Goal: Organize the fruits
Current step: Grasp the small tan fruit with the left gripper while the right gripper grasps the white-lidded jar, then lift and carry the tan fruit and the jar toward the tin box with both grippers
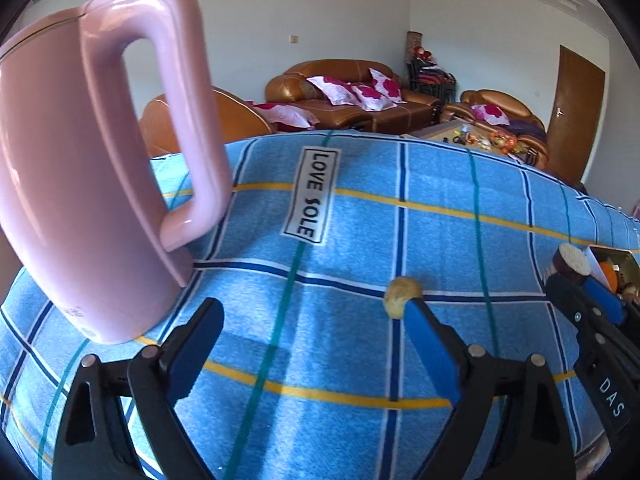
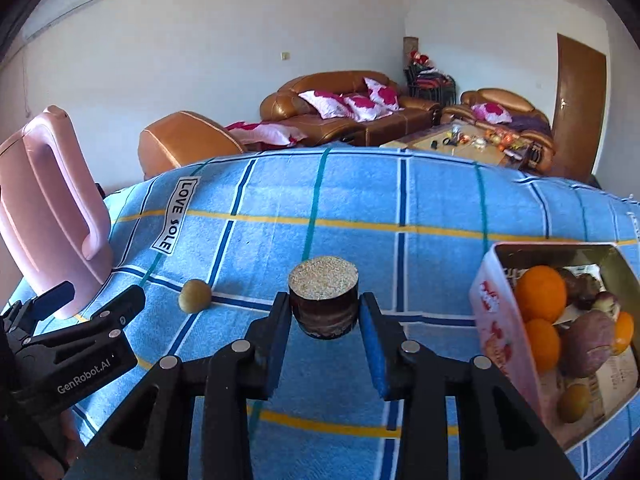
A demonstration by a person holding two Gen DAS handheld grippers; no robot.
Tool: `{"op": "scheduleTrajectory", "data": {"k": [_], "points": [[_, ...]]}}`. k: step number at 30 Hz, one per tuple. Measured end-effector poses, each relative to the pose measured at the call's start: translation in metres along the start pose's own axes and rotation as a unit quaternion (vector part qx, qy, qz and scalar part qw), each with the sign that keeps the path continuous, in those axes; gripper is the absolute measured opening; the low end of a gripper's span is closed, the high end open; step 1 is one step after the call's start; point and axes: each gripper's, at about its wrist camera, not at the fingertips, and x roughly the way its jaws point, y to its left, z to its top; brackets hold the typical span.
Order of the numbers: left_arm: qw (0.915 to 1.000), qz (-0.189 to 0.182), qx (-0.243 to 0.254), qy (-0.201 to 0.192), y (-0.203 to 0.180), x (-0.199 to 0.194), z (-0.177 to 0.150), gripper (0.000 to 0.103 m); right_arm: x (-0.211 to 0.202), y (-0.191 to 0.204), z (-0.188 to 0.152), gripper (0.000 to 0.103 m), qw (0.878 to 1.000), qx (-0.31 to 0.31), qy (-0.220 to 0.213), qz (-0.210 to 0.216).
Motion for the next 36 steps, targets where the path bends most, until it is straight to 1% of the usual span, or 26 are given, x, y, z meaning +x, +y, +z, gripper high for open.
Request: {"op": "scheduleTrajectory", "data": {"k": [2, 6, 7, 8, 10, 12, 14, 16, 18, 21, 23, 30, 32, 36], "points": [[0.9997, -0.021, 0.009, 0.004, -0.008, 0.002, 0.002, 0.081, -0.006, 0.001, 0.001, 0.037, 1.0, -0.009, -0.017, -0.006], [0.9987, -0.042, 0.022, 0.021, -0.026, 0.007, 0.005, 0.075, -0.015, 0.004, 0.001, 0.037, 0.999, -0.022, -0.039, -0.009], [0.9984, -0.043, 0.027, 0.024, -0.031, 0.009, 0.006, 0.07, -0.015, 0.004, 0.0, 0.037, 0.999, -0.023, -0.041, -0.008], [0.9983, -0.041, 0.032, 0.027, -0.034, 0.012, 0.008, 0.069, -0.016, 0.004, 0.0, 0.037, 0.999, -0.022, -0.041, -0.008], [0.998, -0.037, 0.038, 0.035, -0.042, 0.02, 0.013, 0.068, -0.016, 0.001, 0.0, 0.037, 0.999, -0.015, -0.041, -0.007], [0.9975, -0.036, 0.04, 0.045, -0.048, 0.029, 0.016, 0.063, -0.018, -0.002, -0.002, 0.037, 0.999, -0.009, -0.039, -0.005], [0.9969, -0.034, 0.043, 0.057, -0.052, 0.038, 0.016, 0.053, -0.016, -0.003, -0.002, 0.037, 0.999, -0.004, -0.036, -0.004], [0.9953, -0.036, 0.041, 0.081, -0.053, 0.048, 0.017, 0.047, -0.015, -0.004, -0.002, 0.037, 0.999, -0.004, -0.031, -0.002], [0.9953, -0.043, 0.032, 0.08, -0.051, 0.048, 0.019, 0.047, -0.013, -0.004, -0.001, 0.037, 1.0, -0.006, -0.027, 0.0], [0.9952, -0.042, 0.039, 0.08, -0.051, 0.047, 0.02, 0.044, -0.01, -0.004, 0.0, 0.037, 1.0, -0.008, -0.022, 0.001], [0.995, -0.045, 0.043, 0.077, -0.053, 0.047, 0.022, 0.029, -0.008, -0.003, 0.0, 0.037, 1.0, -0.007, -0.02, 0.001], [0.9951, -0.051, 0.042, 0.074, -0.054, 0.04, 0.018, 0.029, -0.008, -0.001, 0.0, 0.037, 1.0, -0.01, -0.026, -0.003], [0.9968, -0.039, 0.038, 0.058, -0.052, 0.032, 0.016, 0.029, -0.009, -0.001, -0.001, 0.037, 0.999, -0.01, -0.03, -0.004], [0.9997, -0.001, 0.024, 0.008, -0.046, 0.01, 0.01, 0.029, -0.013, 0.0, -0.003, 0.037, 0.999, -0.01, -0.039, -0.004]]}}
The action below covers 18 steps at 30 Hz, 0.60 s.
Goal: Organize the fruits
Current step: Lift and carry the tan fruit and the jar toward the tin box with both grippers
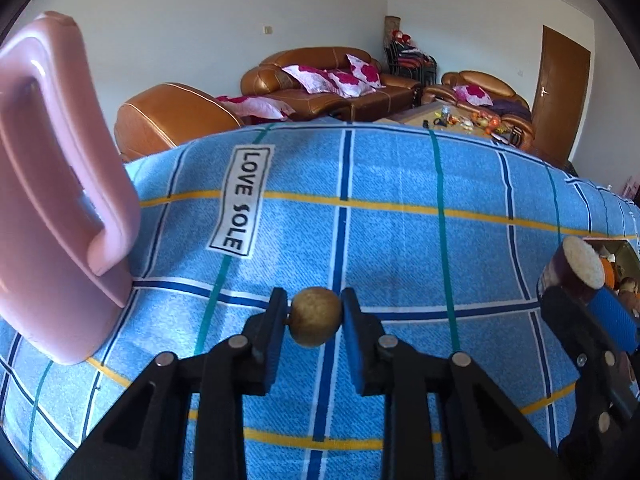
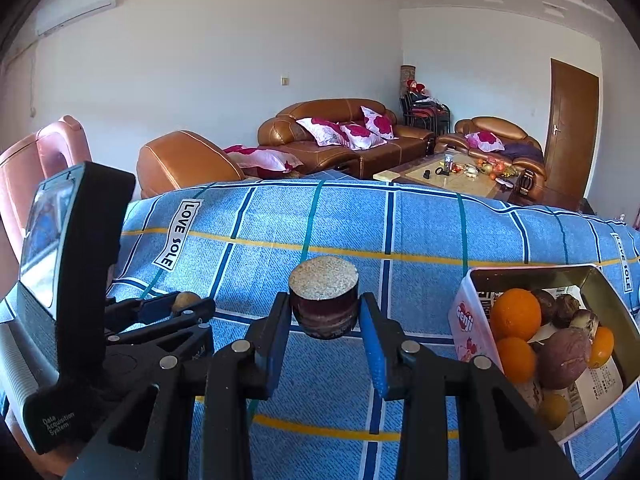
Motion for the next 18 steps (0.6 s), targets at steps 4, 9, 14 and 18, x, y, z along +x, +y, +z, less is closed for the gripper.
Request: {"op": "scheduleTrajectory", "data": {"k": [4, 9, 14, 18], "points": [[0.9992, 0.023, -0.008, -0.033, 0.003, -0.012, -0.003, 0.029, -0.002, 0.0, -0.001, 0.037, 1.0, -0.003, -0.004, -0.001], [0.9976, 0.037, -0.003, -0.058, 0.004, -0.023, -0.006, 0.029, -0.008, 0.002, -0.002, 0.037, 1.0, -0.006, -0.017, -0.003], [0.9967, 0.043, -0.009, -0.068, 0.004, -0.028, -0.008, 0.029, -0.017, 0.005, -0.004, 0.037, 0.999, -0.017, -0.028, -0.009], [0.9962, 0.045, -0.016, -0.073, 0.004, -0.031, -0.012, 0.029, -0.022, 0.003, -0.005, 0.037, 0.999, -0.018, -0.033, -0.013]]}}
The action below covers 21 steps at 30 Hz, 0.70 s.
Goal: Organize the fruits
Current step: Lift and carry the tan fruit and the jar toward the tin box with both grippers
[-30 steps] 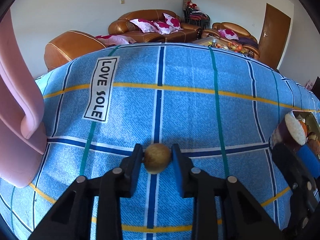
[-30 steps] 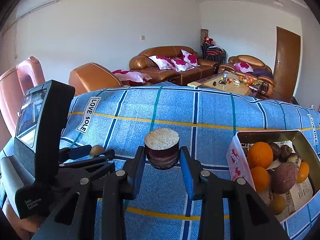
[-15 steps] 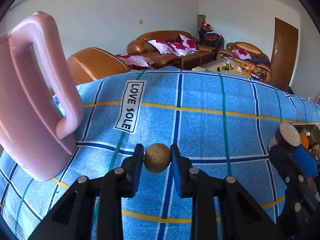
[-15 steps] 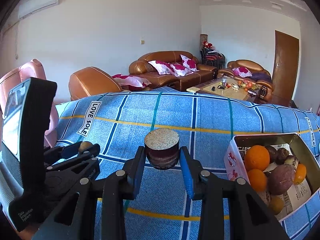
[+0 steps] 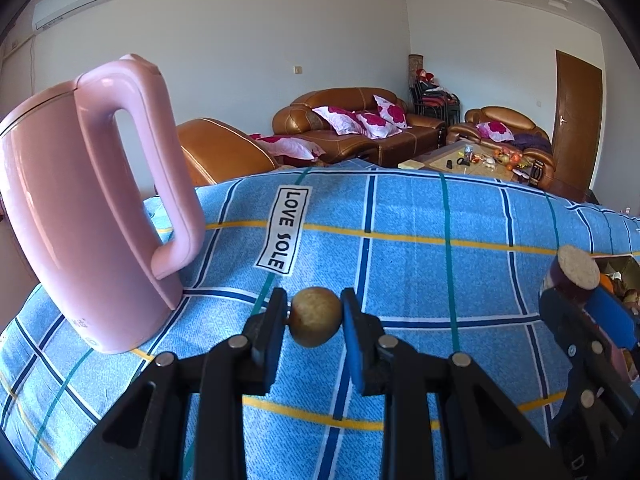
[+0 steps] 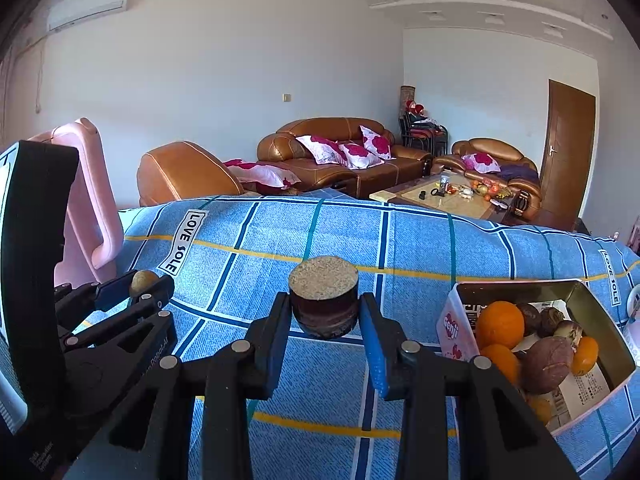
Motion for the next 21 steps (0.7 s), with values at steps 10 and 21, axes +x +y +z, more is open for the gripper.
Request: {"op": "scheduleTrajectory", "data": {"k": [10, 21], "points": [[0.9998, 0.005, -0.005, -0.018, -0.002, -0.019, -0.009, 0.029, -0.009, -0.006, -0.005, 0.037, 1.0, 0.0, -0.004, -0.008], [0.9994, 0.008, -0.01, -0.033, -0.008, -0.036, -0.018, 0.029, -0.024, -0.009, -0.01, 0.037, 1.0, -0.008, -0.012, -0.014]]}}
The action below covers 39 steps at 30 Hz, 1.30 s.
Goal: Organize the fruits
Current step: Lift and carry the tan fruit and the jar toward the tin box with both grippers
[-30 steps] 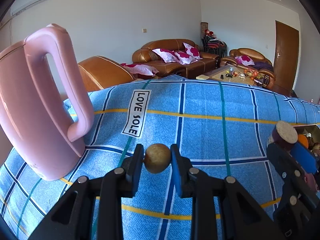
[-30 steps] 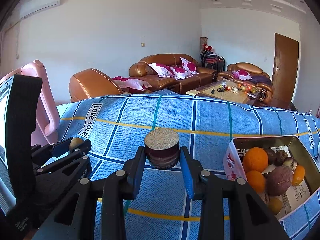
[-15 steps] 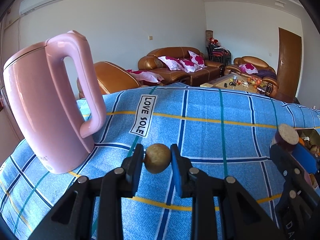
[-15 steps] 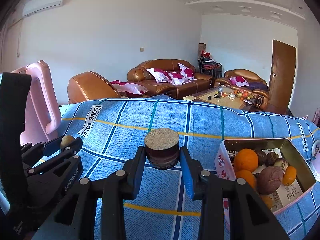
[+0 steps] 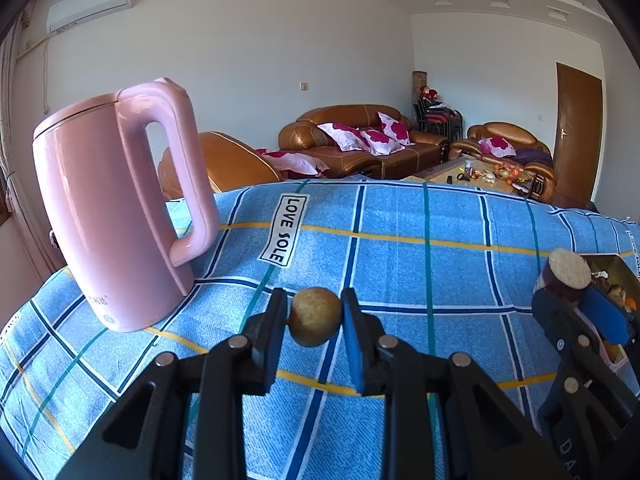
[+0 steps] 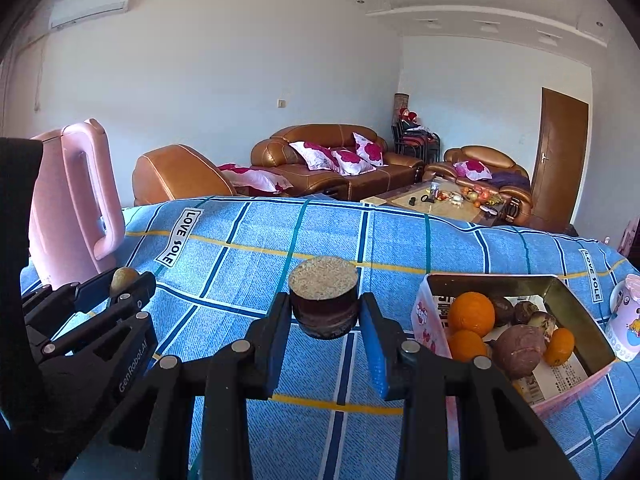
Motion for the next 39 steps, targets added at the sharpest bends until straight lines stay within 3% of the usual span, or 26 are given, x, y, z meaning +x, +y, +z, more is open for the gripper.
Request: {"op": "scheduleTrajectory", "data": {"k": [39], "points": [[0.9996, -0.014, 0.01, -0.023, -0.042, -0.043, -0.018, 0.029, -0.046, -0.04, -0.021, 0.037, 1.0, 0.003, -0.011, -0.015]]}}
